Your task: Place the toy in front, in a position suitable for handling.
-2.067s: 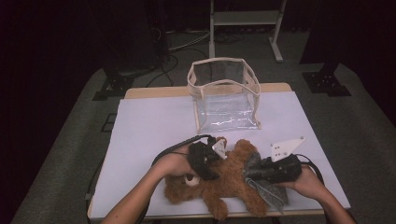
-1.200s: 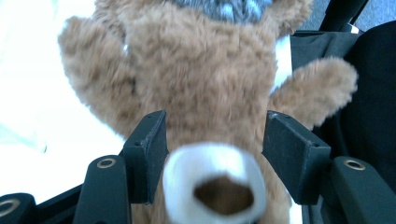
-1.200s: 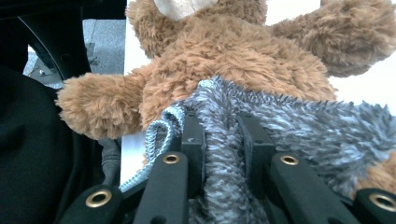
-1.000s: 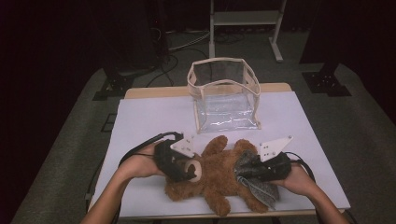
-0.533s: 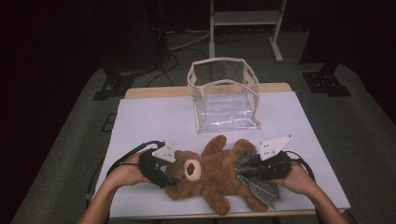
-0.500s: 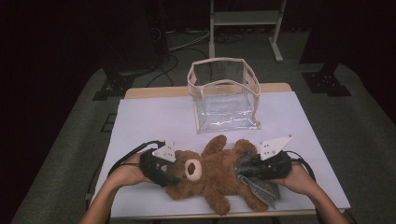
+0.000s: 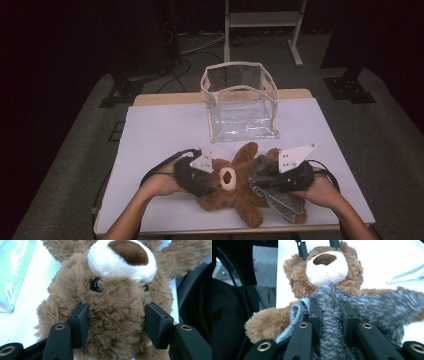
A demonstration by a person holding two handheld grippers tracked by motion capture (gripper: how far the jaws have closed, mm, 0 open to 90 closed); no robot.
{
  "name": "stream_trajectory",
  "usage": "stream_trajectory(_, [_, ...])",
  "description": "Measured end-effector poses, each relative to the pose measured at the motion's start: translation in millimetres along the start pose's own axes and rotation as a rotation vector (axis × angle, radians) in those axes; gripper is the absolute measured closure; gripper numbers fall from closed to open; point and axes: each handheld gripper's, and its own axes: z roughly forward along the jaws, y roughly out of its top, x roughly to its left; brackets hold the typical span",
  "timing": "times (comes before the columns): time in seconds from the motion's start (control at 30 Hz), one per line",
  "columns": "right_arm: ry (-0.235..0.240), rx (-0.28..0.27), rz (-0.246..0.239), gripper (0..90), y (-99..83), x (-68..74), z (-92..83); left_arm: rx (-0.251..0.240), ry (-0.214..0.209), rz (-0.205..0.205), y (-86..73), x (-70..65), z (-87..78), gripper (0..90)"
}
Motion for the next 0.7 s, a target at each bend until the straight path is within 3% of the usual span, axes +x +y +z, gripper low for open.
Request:
stream_trajectory(0.33, [-0.059, 0.04, 0.086, 74.6, -40.2, 1.1, -25.3, -0.021, -0.017, -0.018, 3.9, 0.7, 4.0, 42.2])
stream_trajectory(0.47, [-0.08, 0.048, 0.051, 74.6, -31.4, 5.2, -24.9, -0.004, -0.01, -0.02, 9.6, 2.9, 8.6, 42.2])
stream_trajectory(0.63, [-0.036, 0.029, -0.009, 74.6, -9.5, 9.1, -10.2, 0.021, -0.006, -0.03, 12.0, 5.6, 8.7, 42.0])
stream_trajectory(0.7, [-0.019, 0.024, -0.002, 74.6, -10.3, 7.6, -6.8, 0.018, -0.006, -0.039, 9.7, 6.3, 7.4, 41.9])
